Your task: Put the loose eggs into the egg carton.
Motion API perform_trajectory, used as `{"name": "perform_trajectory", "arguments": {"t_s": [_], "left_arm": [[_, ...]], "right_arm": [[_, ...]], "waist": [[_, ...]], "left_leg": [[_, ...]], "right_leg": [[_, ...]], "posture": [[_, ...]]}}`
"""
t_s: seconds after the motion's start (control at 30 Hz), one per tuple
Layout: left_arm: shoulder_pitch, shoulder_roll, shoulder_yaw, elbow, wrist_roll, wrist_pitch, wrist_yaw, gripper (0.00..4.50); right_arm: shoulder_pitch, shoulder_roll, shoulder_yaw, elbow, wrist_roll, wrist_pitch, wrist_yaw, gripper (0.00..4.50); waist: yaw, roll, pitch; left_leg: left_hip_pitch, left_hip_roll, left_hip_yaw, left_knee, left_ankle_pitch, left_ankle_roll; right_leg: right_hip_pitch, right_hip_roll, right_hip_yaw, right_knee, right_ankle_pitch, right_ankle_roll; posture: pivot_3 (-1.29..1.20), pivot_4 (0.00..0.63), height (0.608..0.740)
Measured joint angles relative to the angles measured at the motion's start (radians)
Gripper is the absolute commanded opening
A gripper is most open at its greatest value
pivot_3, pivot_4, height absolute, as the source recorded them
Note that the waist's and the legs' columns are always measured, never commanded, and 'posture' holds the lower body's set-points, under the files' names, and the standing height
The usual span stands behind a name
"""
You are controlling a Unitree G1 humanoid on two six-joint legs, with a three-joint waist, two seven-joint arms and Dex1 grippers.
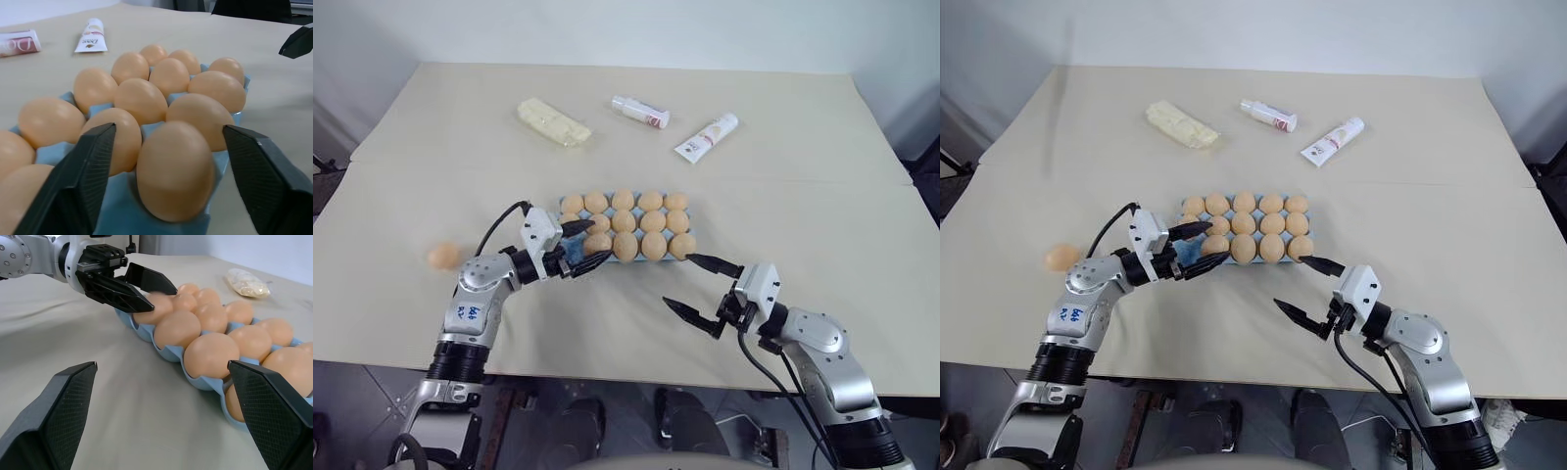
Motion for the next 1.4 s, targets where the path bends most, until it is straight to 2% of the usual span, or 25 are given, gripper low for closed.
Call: {"name": "perform_trajectory", "arguments": {"t_s": [0.2, 0.33, 0.43, 0.53, 0.7, 0.87, 1.1, 1.23, 1.4], "left_arm": [[0.168, 0.122, 0.148, -0.136, -0.056, -0.003, -0.018, 3.6], [0.292, 0.192, 0.279, -0.136, -0.065, -0.052, -0.022, 4.4], [0.377, 0.194, 0.368, -0.131, -0.068, -0.103, -0.001, 4.46], [0.479, 0.176, 0.468, -0.128, -0.07, -0.134, 0.06, 4.46], [0.623, 0.044, 0.625, -0.128, -0.089, -0.137, 0.241, 4.46], [0.718, -0.036, 0.692, -0.123, -0.116, -0.116, 0.331, 4.46], [0.612, -0.023, 0.631, -0.127, -0.127, -0.069, 0.349, 4.46], [0.442, 0.044, 0.545, -0.099, -0.11, -0.021, 0.354, 4.46], [0.257, 0.085, 0.461, 0.051, -0.038, 0.004, 0.4, 4.46]], "right_arm": [[-0.01, -0.001, 0.003, 0.004, 0.002, 0.0, 0.018, 4.5], [-0.026, -0.008, 0.004, 0.008, 0.017, 0.0, 0.065, 4.5], [-0.051, -0.008, 0.004, 0.013, 0.044, 0.0, 0.103, 4.5], [-0.079, -0.012, 0.006, 0.017, 0.053, 0.002, 0.137, 4.5], [-0.114, -0.012, 0.012, 0.042, 0.053, 0.004, 0.163, 4.5], [-0.116, -0.012, 0.012, 0.047, 0.053, 0.005, 0.17, 4.5], [-0.127, -0.011, 0.014, 0.054, 0.051, 0.004, 0.177, 4.5], [-0.135, -0.004, 0.017, 0.063, 0.047, 0.004, 0.176, 4.5], [-0.135, -0.003, 0.019, 0.068, 0.044, 0.004, 0.172, 4.5]], "waist": [[0.0, 0.0, 0.0], [0.003, 0.0, 0.0], [0.005, 0.0, 0.0], [0.003, 0.0, 0.0], [0.003, 0.0, 0.0], [0.012, -0.001, 0.0], [0.03, -0.002, -0.001], [0.026, -0.002, -0.001], [0.01, -0.001, -0.001]], "left_leg": [[0.0, 0.002, 0.0, -0.001, -0.001, -0.001], [0.0, 0.002, 0.0, 0.0, -0.001, 0.001], [0.0, 0.002, 0.0, -0.001, -0.001, 0.001], [0.0, 0.002, 0.0, -0.001, -0.002, 0.002], [0.0, 0.002, 0.0, -0.001, -0.003, 0.002], [0.0, 0.002, 0.0, 0.0, -0.003, 0.002], [0.0, 0.003, 0.0, 0.001, 0.0, 0.002], [0.0, 0.003, 0.0, 0.0, 0.0, 0.001], [0.0, 0.003, 0.001, -0.001, 0.0, 0.0]], "right_leg": [[-0.001, 0.001, 0.0, 0.0, -0.001, -0.001], [0.001, 0.0, 0.0, -0.001, 0.0, -0.002], [0.001, -0.001, 0.0, -0.002, 0.0, -0.002], [0.001, -0.001, 0.0, -0.003, 0.0, -0.002], [0.001, -0.001, 0.0, -0.004, 0.0, -0.002], [0.002, -0.001, -0.001, -0.004, 0.0, -0.002], [0.003, -0.001, -0.002, -0.004, 0.002, -0.004], [0.002, -0.001, -0.002, -0.004, 0.003, -0.004], [0.0, 0.002, -0.002, -0.003, 0.003, -0.004]], "posture": [[0.0, 0.15, 0.74], [0.0, 0.15, 0.74], [0.0, 0.15, 0.74], [0.0, 0.15, 0.74], [0.0, 0.15, 0.74], [0.0, 0.15, 0.74], [0.0, 0.15, 0.74], [0.0, 0.15, 0.74], [0.0, 0.15, 0.74]]}}
